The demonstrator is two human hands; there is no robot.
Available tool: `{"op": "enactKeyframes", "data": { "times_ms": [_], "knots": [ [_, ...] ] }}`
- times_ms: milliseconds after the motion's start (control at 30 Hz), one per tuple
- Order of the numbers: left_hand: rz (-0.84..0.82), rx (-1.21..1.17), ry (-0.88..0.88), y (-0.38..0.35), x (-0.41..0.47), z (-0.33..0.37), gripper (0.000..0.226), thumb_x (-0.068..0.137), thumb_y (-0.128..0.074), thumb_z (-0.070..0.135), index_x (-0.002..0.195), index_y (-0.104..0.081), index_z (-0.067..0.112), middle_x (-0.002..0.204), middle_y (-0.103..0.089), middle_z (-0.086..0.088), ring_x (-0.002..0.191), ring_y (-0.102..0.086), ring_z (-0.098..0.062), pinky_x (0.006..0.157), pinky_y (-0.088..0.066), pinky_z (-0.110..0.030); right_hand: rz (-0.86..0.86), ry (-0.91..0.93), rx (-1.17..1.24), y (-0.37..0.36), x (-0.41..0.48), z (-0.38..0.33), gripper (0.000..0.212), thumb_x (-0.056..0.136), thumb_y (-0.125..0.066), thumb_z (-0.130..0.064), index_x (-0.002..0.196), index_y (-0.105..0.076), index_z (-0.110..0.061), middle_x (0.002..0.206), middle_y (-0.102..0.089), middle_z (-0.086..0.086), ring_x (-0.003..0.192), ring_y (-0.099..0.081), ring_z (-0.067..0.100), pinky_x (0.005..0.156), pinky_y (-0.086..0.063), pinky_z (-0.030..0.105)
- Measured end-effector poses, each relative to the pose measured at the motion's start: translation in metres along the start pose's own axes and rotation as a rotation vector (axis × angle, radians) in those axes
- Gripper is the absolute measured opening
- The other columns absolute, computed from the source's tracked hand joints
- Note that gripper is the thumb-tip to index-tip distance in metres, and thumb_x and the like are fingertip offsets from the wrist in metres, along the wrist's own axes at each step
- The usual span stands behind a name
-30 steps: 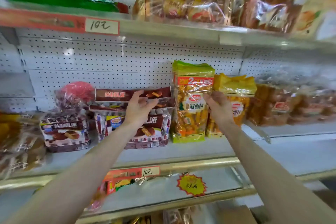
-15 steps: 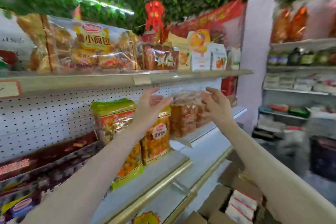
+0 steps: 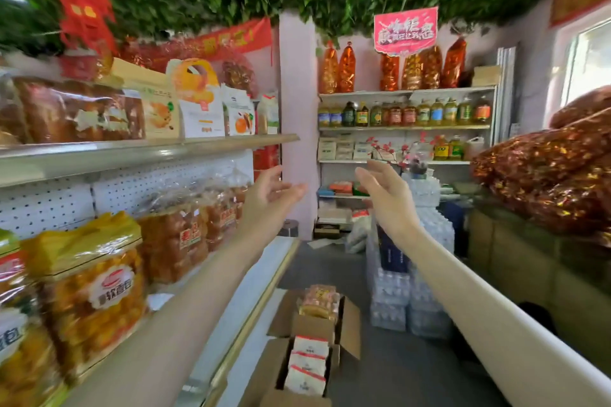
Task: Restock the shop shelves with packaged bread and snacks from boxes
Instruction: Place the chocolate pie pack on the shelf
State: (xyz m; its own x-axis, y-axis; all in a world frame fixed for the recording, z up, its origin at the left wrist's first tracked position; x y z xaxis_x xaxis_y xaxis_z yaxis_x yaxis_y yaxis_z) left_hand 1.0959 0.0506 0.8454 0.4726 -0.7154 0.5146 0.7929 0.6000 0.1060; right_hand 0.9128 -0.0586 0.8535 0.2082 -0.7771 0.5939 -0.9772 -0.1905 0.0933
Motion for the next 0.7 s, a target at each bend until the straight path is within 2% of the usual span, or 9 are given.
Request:
{"op": "enactKeyframes", "data": {
  "times_ms": [100,200,333,400,467,567,633,700],
  "knots": [
    [-0.034,-0.014,-0.008,-0.054,0.022,-0.007,0.058,0.086,-0.069,0.037,0.137,-0.045,0.024,0.115,-0.062,0.004,0.107,-0.058,-0.009,0.078,-0.044,-0.021,0.039,-0.03,-0.008,0.039,0.02,0.027,0.047,0.096,-0.054,-0.038,0.138,-0.048,-0.018,0.116,-0.062,-0.005,0.109,-0.06,0.014,0.093,-0.051,0.033],
    [-0.089,-0.026,-0.014,-0.109,0.04,-0.014,0.056,0.088,-0.067,0.036,0.137,-0.043,0.024,0.111,-0.061,0.008,0.106,-0.057,-0.006,0.082,-0.042,-0.019,0.094,-0.045,-0.003,0.079,0.045,0.053,0.043,0.095,-0.056,-0.037,0.135,-0.05,-0.021,0.121,-0.063,-0.001,0.111,-0.061,0.017,0.097,-0.05,0.039],
    [-0.118,-0.037,-0.005,-0.19,0.073,-0.026,0.057,0.087,-0.066,0.039,0.137,-0.042,0.027,0.114,-0.06,0.011,0.104,-0.056,-0.007,0.09,-0.046,-0.03,0.113,-0.033,-0.058,0.142,0.09,0.089,0.035,0.096,-0.056,-0.036,0.129,-0.053,-0.026,0.119,-0.064,-0.002,0.11,-0.061,0.017,0.099,-0.049,0.04],
    [-0.112,-0.044,-0.009,-0.229,0.095,-0.03,0.057,0.087,-0.066,0.04,0.137,-0.042,0.026,0.113,-0.06,0.013,0.101,-0.056,-0.004,0.084,-0.045,-0.028,0.114,-0.022,-0.077,0.172,0.116,0.109,0.029,0.095,-0.056,-0.037,0.123,-0.054,-0.026,0.117,-0.064,-0.003,0.109,-0.061,0.017,0.096,-0.05,0.039],
    [-0.109,-0.064,0.008,-0.275,0.116,-0.038,0.058,0.087,-0.066,0.04,0.138,-0.042,0.026,0.112,-0.06,0.013,0.096,-0.055,0.002,0.077,-0.043,-0.022,0.114,-0.027,-0.093,0.206,0.145,0.135,0.041,0.096,-0.055,-0.037,0.132,-0.053,-0.019,0.122,-0.063,0.001,0.11,-0.061,0.018,0.087,-0.054,0.031],
    [-0.128,-0.063,0.017,-0.321,0.142,-0.049,0.057,0.087,-0.066,0.042,0.137,-0.043,0.028,0.115,-0.061,0.011,0.098,-0.055,0.004,0.072,-0.04,-0.015,0.12,-0.036,-0.083,0.236,0.178,0.164,0.048,0.096,-0.054,-0.035,0.14,-0.047,-0.015,0.125,-0.06,0.004,0.11,-0.06,0.018,0.055,-0.049,0.009],
    [-0.129,-0.049,0.013,-0.348,0.163,-0.057,0.056,0.087,-0.067,0.043,0.136,-0.043,0.028,0.114,-0.061,0.011,0.101,-0.055,0.002,0.075,-0.041,-0.017,0.128,-0.05,-0.067,0.252,0.201,0.188,0.047,0.097,-0.054,-0.033,0.14,-0.047,-0.015,0.122,-0.06,0.003,0.109,-0.06,0.017,0.05,-0.045,0.007],
    [-0.129,-0.029,-0.003,-0.372,0.184,-0.066,0.056,0.087,-0.066,0.043,0.136,-0.043,0.029,0.113,-0.061,0.013,0.1,-0.055,0.004,0.082,-0.043,-0.021,0.132,-0.047,-0.059,0.262,0.227,0.212,0.048,0.097,-0.054,-0.033,0.141,-0.046,-0.016,0.122,-0.059,0.001,0.108,-0.06,0.016,0.051,-0.046,0.007]
  ]
}}
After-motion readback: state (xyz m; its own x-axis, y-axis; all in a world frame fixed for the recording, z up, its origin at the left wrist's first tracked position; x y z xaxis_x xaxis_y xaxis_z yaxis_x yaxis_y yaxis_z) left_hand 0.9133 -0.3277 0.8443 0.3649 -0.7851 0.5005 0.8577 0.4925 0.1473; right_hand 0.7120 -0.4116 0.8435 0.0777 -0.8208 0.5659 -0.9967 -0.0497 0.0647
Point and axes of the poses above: each hand's wrist, its own x-axis towards the middle knuckle, its own y-axis out of the back of the hand, z = x × y, the point moved 7 cm from there along x, towards the middle knuckle
